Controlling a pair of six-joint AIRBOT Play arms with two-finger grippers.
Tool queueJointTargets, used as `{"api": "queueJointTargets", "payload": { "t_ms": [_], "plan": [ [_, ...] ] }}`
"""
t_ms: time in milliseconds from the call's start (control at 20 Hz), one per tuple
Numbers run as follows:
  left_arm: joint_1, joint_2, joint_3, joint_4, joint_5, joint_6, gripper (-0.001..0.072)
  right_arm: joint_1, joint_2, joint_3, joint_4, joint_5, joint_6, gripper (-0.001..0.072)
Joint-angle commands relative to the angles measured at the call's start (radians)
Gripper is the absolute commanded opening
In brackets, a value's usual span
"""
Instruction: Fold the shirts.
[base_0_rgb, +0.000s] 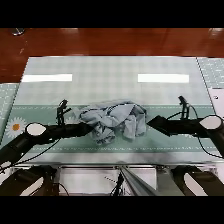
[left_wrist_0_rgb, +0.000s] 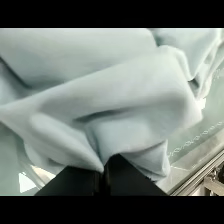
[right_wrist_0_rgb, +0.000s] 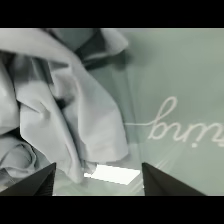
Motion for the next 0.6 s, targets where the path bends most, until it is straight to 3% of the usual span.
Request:
{"api": "queueJointTargets", "payload": {
  "t_ms": [0, 250, 550],
  "plan": [
    [-0.004, -0.016, 0.026, -0.018, 0.002, 0.027, 0.0017, 0.119, -0.118, -0.003, 0.093, -0.076, -0.027, 0.0620],
    [-0.004, -0.016, 0.026, -0.018, -0.009, 0.027, 0.0017, 0.230, -0.252, 0.027, 0.309, -0.089, -0.167, 0.0620],
    [-0.004, -0.016, 0.026, -0.018, -0.018, 0.024, 0.0017, 0.348, -0.430, 0.163, 0.332, -0.114, -0.182, 0.0620]
  ]
}}
